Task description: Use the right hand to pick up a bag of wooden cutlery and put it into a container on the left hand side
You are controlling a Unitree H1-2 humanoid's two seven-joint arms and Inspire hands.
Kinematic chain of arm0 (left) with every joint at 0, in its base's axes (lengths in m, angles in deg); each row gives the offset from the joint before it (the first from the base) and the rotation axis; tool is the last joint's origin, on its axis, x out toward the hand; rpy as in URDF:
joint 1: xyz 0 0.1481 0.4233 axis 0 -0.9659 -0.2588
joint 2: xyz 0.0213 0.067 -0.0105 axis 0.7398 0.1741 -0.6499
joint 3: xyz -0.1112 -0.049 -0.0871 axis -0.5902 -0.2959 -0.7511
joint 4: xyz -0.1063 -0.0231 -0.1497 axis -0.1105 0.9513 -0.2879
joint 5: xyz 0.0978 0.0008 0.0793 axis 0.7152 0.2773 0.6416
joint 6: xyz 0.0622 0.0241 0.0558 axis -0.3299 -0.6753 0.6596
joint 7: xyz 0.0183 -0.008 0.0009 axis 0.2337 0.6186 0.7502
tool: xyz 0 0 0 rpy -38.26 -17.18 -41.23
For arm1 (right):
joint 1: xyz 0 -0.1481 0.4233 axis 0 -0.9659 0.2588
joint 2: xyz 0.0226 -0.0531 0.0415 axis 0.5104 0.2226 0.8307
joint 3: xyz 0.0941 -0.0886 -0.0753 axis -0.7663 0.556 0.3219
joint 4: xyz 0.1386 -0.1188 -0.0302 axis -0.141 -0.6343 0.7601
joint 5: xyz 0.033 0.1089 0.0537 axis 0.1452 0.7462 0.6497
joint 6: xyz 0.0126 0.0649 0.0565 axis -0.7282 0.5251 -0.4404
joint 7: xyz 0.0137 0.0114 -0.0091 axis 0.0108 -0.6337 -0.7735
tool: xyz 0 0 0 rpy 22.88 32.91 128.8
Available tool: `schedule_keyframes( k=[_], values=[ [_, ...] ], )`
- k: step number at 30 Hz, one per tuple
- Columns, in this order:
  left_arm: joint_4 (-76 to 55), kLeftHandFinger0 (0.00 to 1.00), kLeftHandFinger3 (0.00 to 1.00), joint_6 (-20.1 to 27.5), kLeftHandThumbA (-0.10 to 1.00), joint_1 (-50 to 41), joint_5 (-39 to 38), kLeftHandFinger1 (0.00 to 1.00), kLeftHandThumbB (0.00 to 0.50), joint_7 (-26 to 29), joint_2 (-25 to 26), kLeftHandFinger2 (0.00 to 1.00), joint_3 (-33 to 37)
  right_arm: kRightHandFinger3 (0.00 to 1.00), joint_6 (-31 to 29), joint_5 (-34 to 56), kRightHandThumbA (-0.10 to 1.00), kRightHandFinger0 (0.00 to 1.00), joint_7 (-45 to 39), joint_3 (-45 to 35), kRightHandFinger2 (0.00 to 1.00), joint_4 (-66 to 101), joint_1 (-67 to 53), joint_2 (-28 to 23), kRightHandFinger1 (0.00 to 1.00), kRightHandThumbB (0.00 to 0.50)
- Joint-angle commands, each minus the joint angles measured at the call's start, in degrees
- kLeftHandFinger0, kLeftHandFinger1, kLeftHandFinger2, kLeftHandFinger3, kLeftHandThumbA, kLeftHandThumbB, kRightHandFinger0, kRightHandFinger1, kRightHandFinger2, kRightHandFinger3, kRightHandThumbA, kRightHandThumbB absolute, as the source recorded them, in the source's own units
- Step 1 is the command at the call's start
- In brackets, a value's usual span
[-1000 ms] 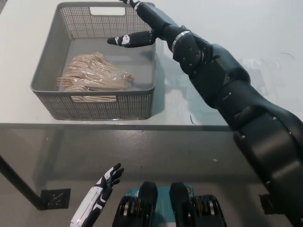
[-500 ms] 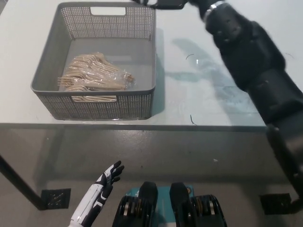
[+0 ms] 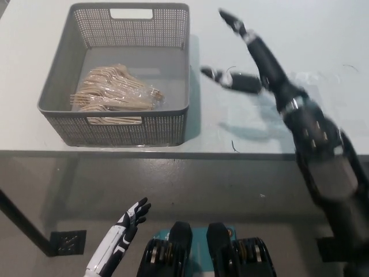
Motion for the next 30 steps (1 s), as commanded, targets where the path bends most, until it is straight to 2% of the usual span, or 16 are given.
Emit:
schedule_keyframes(
  k=[1,2,3,5,6,8,11,15,17,19,26,28,30],
  values=[
    [-1.6,1.0,1.0,-1.0,1.0,2.3,-2.1,1.0,0.256,-1.3,1.5,1.0,-0.4,1.0,2.0,17.3,0.92,1.0,-5.1,-2.7,1.0,24.2,-12.1,-0.4,1.0,0.468],
    [-1.5,1.0,1.0,-1.1,1.0,2.3,-1.9,1.0,0.256,-1.1,1.3,1.0,-0.4,1.0,1.7,17.6,0.93,1.0,-5.1,-2.5,1.0,24.5,-13.2,-0.1,1.0,0.469],
    [-1.2,1.0,1.0,-0.5,1.0,2.3,-2.1,1.0,0.259,-0.9,1.1,1.0,-0.4,1.0,-0.1,18.5,0.94,1.0,-5.0,-2.1,1.0,24.1,-16.2,0.7,1.0,0.444],
    [-1.0,1.0,1.0,0.2,1.0,1.7,-1.8,1.0,0.253,-0.6,0.8,1.0,-0.4,1.0,-1.0,20.1,0.98,1.0,-5.3,-1.8,1.0,24.1,-19.3,1.6,1.0,0.445],
    [-1.1,1.0,1.0,0.3,1.0,1.3,-1.8,1.0,0.253,-0.5,0.7,1.0,-0.4,1.0,-1.4,21.4,0.99,1.0,-5.1,-1.8,1.0,24.3,-21.2,2.6,1.0,0.427],
    [-1.0,1.0,1.0,1.1,1.0,1.1,-1.8,1.0,0.231,-0.4,0.7,1.0,-0.4,1.0,-2.5,23.5,1.0,1.0,-5.1,-1.8,1.0,24.3,-24.4,3.8,1.0,0.36],
    [-1.4,1.0,1.0,0.3,1.0,1.3,-1.3,1.0,0.241,0.3,0.2,1.0,-0.7,1.0,-3.3,24.9,1.0,1.0,-5.2,-1.9,1.0,24.0,-28.2,5.0,1.0,0.33],
    [-1.0,1.0,1.0,0.6,1.0,1.8,-1.8,1.0,0.247,0.5,-0.3,1.0,-1.0,1.0,-2.0,27.7,1.0,1.0,-6.6,-2.2,1.0,23.0,-32.3,6.0,1.0,0.349],
    [-1.0,1.0,1.0,1.1,1.0,1.9,-1.6,1.0,0.243,0.6,-0.2,1.0,-1.0,1.0,-0.9,29.0,1.0,1.0,-7.1,-2.3,1.0,22.0,-34.9,6.7,1.0,0.392],
    [-1.0,1.0,1.0,1.0,1.0,1.8,-2.3,1.0,0.236,0.5,-0.3,1.0,-1.3,1.0,-2.5,29.5,1.0,1.0,-7.9,-2.2,1.0,20.2,-36.4,7.0,1.0,0.361],
    [-0.3,1.0,1.0,1.9,1.0,1.3,-3.1,1.0,0.228,0.6,-0.7,1.0,-1.7,1.0,-4.1,30.5,1.0,1.0,-8.4,-3.6,1.0,16.1,-40.7,7.6,1.0,0.343],
    [-0.3,1.0,1.0,2.0,1.0,0.8,-3.0,1.0,0.22,0.8,-0.8,1.0,-1.8,1.0,-5.6,31.2,1.0,1.0,-9.5,-4.0,1.0,14.1,-41.5,7.0,1.0,0.301],
    [-0.2,1.0,1.0,2.0,1.0,0.5,-3.2,1.0,0.218,1.0,-0.8,1.0,-2.0,1.0,-6.1,31.0,1.0,1.0,-10.0,-4.2,1.0,13.2,-42.0,6.5,1.0,0.31]
  ],
)
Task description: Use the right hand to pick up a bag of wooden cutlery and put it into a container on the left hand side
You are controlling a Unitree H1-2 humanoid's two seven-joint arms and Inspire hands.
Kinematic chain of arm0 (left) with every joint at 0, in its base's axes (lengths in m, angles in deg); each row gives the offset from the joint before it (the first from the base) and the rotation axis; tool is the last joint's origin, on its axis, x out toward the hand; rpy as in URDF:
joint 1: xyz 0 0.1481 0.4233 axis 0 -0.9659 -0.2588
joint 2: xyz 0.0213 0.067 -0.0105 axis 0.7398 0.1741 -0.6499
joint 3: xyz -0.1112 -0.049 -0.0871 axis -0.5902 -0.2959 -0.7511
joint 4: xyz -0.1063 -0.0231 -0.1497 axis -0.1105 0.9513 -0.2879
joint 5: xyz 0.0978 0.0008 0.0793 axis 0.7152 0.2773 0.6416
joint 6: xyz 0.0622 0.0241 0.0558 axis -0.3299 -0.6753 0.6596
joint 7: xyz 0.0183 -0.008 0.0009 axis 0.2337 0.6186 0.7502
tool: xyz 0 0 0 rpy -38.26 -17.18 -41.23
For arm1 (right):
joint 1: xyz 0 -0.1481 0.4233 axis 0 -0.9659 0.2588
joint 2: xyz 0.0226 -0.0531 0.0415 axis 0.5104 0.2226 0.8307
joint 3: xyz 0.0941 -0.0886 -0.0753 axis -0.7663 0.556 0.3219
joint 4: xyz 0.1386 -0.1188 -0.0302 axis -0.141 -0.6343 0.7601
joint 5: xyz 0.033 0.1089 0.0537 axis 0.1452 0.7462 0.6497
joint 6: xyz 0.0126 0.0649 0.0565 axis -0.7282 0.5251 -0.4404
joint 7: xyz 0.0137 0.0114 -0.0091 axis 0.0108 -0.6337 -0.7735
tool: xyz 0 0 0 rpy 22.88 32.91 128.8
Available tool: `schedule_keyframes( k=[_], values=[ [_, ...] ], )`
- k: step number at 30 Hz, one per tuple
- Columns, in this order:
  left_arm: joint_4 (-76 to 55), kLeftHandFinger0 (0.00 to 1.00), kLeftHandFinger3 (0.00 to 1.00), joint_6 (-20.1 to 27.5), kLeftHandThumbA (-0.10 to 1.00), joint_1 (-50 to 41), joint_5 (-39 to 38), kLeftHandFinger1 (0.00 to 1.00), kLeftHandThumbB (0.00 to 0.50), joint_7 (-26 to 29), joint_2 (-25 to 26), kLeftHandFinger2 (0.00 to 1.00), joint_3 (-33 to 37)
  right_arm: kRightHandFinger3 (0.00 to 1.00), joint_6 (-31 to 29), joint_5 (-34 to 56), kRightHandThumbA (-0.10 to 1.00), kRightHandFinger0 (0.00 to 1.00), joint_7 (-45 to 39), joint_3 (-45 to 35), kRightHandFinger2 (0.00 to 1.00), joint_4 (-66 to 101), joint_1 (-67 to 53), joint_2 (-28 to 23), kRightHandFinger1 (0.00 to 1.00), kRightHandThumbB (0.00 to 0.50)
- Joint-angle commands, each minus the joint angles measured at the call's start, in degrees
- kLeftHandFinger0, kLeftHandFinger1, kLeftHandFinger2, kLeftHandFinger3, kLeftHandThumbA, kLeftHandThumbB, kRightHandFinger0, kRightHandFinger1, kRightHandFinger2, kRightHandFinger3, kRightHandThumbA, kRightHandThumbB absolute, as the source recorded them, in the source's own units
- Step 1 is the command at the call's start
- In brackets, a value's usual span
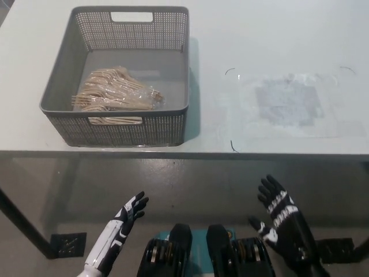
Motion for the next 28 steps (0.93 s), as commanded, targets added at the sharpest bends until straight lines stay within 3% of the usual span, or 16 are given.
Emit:
schedule_keyframes(
  k=[1,5,9,15,22,28],
  values=[
    [-0.2,1.0,1.0,2.3,1.0,0.1,-1.9,1.0,0.218,1.0,-0.2,1.0,-1.2,1.0,-4.8,3.4,1.0,1.0,-3.3,-1.3,1.0,-1.1,-0.5,-0.7,1.0,0.315],
    [0.3,1.0,1.0,2.6,1.0,-0.3,-2.3,1.0,0.24,1.2,-0.2,1.0,-1.7,1.0,-5.2,3.0,1.0,1.0,-3.6,-1.3,1.0,-1.1,-1.0,-1.3,1.0,0.294],
    [0.4,1.0,1.0,2.6,1.0,-1.8,-1.9,1.0,0.227,1.3,-0.5,1.0,-1.8,1.0,-5.7,1.0,1.0,1.0,-2.5,-1.1,1.0,-0.9,-1.4,-1.1,1.0,0.331],
    [0.7,1.0,1.0,3.0,1.0,-3.1,-1.5,1.0,0.231,1.7,-0.9,1.0,-2.2,1.0,-5.8,-0.2,1.0,1.0,-2.4,-0.5,1.0,-0.9,-1.7,-1.1,1.0,0.311],
    [-0.1,1.0,1.0,2.3,1.0,-4.1,-0.8,1.0,0.226,1.9,-1.4,1.0,-2.3,1.0,-6.9,-2.3,1.0,1.0,-1.6,-0.5,1.0,-1.4,-1.2,-1.4,1.0,0.338],
    [-1.1,1.0,1.0,1.7,1.0,-6.0,-0.9,1.0,0.225,1.7,-2.2,1.0,-2.1,1.0,-8.2,-3.4,1.0,1.0,-1.6,-0.5,1.0,-1.0,-2.8,-1.8,1.0,0.314]
  ],
)
